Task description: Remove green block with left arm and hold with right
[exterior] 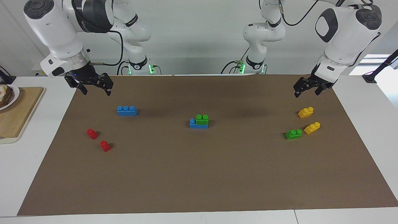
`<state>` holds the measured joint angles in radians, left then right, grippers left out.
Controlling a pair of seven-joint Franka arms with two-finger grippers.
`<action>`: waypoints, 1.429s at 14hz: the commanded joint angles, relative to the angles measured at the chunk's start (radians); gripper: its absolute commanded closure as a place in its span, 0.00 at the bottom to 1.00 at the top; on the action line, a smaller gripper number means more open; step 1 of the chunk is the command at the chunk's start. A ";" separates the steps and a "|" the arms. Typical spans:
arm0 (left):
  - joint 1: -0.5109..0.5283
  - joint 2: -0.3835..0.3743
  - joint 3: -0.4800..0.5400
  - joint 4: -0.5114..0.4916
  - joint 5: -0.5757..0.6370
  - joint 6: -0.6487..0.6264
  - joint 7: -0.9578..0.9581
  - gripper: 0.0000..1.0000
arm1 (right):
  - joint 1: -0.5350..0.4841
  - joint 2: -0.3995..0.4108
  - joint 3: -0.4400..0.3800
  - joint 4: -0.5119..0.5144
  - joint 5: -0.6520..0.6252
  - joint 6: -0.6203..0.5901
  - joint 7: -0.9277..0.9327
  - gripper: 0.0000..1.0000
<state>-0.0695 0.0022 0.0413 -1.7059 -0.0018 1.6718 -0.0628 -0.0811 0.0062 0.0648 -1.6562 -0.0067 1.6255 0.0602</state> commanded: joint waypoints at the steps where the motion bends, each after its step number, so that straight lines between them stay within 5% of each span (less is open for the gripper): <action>1: 0.002 -0.005 0.003 -0.005 -0.003 0.011 0.005 0.00 | -0.014 -0.020 0.009 -0.013 -0.006 -0.004 -0.011 0.00; 12: 0.005 -0.022 0.005 -0.009 -0.001 -0.009 -0.002 0.00 | -0.016 -0.015 0.009 -0.007 0.004 0.028 0.022 0.00; 20: -0.045 -0.031 -0.011 -0.031 -0.039 0.011 -0.407 0.00 | -0.008 -0.029 0.018 -0.040 0.102 0.016 0.597 0.00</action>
<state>-0.0760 -0.0092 0.0306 -1.7092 -0.0147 1.6722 -0.3360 -0.0835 0.0045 0.0721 -1.6606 0.0560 1.6373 0.5073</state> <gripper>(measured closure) 0.000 0.000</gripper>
